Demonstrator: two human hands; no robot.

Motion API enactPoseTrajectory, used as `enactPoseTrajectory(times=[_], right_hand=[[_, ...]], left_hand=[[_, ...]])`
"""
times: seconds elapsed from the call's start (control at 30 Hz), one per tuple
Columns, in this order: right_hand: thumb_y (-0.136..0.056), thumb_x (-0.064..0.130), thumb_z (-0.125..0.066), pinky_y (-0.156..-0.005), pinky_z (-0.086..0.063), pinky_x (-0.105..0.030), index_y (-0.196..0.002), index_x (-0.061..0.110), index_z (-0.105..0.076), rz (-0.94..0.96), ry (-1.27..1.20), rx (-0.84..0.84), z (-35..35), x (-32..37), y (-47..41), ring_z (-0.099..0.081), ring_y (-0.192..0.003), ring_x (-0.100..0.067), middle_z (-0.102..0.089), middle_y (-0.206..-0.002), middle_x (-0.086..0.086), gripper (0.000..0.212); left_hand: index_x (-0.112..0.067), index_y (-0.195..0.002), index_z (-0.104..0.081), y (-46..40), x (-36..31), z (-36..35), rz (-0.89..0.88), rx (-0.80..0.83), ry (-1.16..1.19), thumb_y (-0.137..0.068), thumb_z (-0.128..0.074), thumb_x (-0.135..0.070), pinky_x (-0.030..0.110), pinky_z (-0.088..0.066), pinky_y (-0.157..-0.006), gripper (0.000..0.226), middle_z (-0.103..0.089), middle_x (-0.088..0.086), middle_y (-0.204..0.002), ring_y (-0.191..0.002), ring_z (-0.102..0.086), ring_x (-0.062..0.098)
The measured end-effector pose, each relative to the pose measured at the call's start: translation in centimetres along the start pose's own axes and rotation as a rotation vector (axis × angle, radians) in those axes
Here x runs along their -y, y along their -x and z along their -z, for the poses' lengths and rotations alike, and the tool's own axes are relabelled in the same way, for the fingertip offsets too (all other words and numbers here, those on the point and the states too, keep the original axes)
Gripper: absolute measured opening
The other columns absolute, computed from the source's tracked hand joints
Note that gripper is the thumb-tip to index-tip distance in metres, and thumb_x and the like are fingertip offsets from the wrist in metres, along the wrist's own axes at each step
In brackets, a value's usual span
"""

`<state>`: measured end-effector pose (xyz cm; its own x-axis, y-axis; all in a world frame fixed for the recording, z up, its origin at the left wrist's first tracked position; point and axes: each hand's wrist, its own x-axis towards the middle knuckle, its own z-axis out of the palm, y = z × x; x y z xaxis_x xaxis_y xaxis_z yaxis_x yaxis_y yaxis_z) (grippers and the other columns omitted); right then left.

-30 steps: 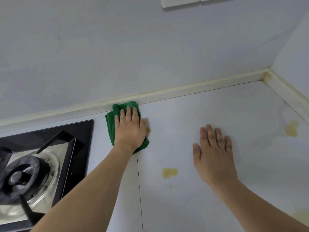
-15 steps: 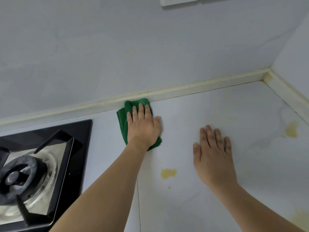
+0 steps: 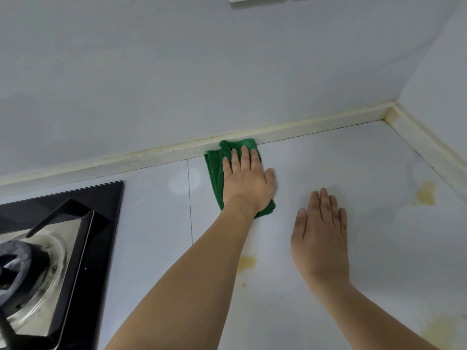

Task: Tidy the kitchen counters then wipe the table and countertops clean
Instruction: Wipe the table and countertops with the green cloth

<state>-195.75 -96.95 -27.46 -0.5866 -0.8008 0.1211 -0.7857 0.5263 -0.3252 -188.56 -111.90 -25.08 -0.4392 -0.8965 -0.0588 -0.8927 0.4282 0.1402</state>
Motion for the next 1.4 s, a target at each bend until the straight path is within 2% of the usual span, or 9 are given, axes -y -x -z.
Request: enactPoseTrajectory(times=[0.23,0.37,0.57,0.7,0.8,1.0,1.1,1.2,1.4], right_hand=[[-0.090,0.041,0.002,-0.119,0.005,-0.030,-0.151,0.003,-0.023,-0.037,-0.087,0.002,0.5,0.0,-0.1,-0.011,-0.148,-0.019,-0.018,-0.160,-0.010,0.076],[-0.096,0.035,-0.012,-0.121,-0.005,-0.033,-0.149,0.002,-0.028,-0.119,-0.167,0.004,1.6,-0.6,-0.7,-0.014,-0.148,-0.022,-0.021,-0.159,-0.011,0.064],[-0.089,0.041,-0.005,-0.120,-0.002,-0.041,-0.151,0.004,-0.025,-0.051,0.119,0.053,2.6,-5.2,-3.4,-0.012,-0.148,-0.026,-0.018,-0.160,-0.011,0.074],[-0.089,0.043,-0.002,-0.120,0.006,-0.042,-0.154,0.008,-0.007,-0.045,0.182,0.149,2.2,-5.4,-3.9,0.002,-0.149,-0.023,-0.001,-0.162,-0.008,0.074],[-0.086,0.046,0.005,-0.119,0.006,-0.042,-0.154,0.008,-0.005,-0.033,0.190,0.142,2.2,-5.6,-4.0,0.003,-0.149,-0.022,0.000,-0.162,-0.008,0.078],[-0.083,0.047,0.010,-0.120,0.007,-0.041,-0.154,0.011,0.001,-0.048,0.217,0.189,2.1,-5.6,-4.3,0.005,-0.149,-0.020,0.005,-0.162,-0.005,0.079],[-0.084,0.047,0.006,-0.119,0.006,-0.041,-0.154,0.011,-0.005,-0.060,0.222,0.179,2.2,-5.6,-4.4,0.000,-0.149,-0.020,-0.001,-0.162,-0.004,0.079],[-0.085,0.047,0.003,-0.119,0.005,-0.040,-0.154,0.012,-0.010,-0.069,0.218,0.166,2.2,-5.4,-4.4,-0.004,-0.149,-0.020,-0.006,-0.162,-0.004,0.079],[-0.089,0.046,-0.005,-0.120,-0.004,-0.043,-0.152,0.009,-0.023,-0.069,0.225,0.132,1.7,-5.5,-4.4,-0.016,-0.148,-0.022,-0.018,-0.160,-0.006,0.075]], left_hand=[[-0.010,-0.157,-0.006,-0.3,-0.1,0.2,0.001,0.007,0.008,-0.100,-0.013,-0.044,0.049,0.005,-0.121,0.067,0.000,0.010,-0.165,-0.151,0.006,0.029],[-0.012,-0.157,-0.007,-0.3,-0.2,0.3,0.003,0.007,0.023,-0.100,-0.014,-0.046,0.049,0.005,-0.121,0.067,0.001,0.007,-0.165,-0.151,0.005,0.027],[-0.014,-0.157,-0.006,-0.3,-0.4,0.2,0.014,0.009,0.018,-0.099,-0.009,-0.054,0.049,0.007,-0.121,0.071,0.002,0.006,-0.165,-0.151,0.006,0.025],[-0.015,-0.157,-0.005,-0.5,-0.4,0.0,0.012,0.006,0.013,-0.098,-0.007,-0.057,0.050,0.007,-0.121,0.072,0.002,0.005,-0.165,-0.151,0.007,0.024],[-0.015,-0.157,-0.004,-0.4,-0.4,0.0,0.021,-0.001,0.005,-0.097,-0.005,-0.058,0.050,0.007,-0.121,0.074,0.003,0.005,-0.165,-0.151,0.008,0.024],[-0.014,-0.156,0.008,-1.0,-0.2,0.8,-0.012,0.165,-0.035,-0.094,-0.003,-0.067,0.053,0.009,-0.119,0.082,0.013,0.009,-0.164,-0.150,0.015,0.029],[-0.019,-0.155,0.013,-1.4,1.6,2.0,-0.127,0.219,-0.125,-0.091,0.003,-0.070,0.048,0.009,-0.121,0.083,0.012,0.009,-0.164,-0.150,0.011,0.028],[-0.016,-0.155,0.014,-0.6,3.5,2.2,-0.227,0.141,-0.173,-0.094,0.001,-0.068,0.043,0.009,-0.121,0.081,0.009,0.007,-0.164,-0.151,0.010,0.024],[-0.012,-0.155,0.013,-0.7,3.9,0.9,-0.263,0.111,-0.114,-0.096,-0.003,-0.066,0.041,0.012,-0.121,0.081,0.016,0.007,-0.163,-0.149,0.020,0.021]])
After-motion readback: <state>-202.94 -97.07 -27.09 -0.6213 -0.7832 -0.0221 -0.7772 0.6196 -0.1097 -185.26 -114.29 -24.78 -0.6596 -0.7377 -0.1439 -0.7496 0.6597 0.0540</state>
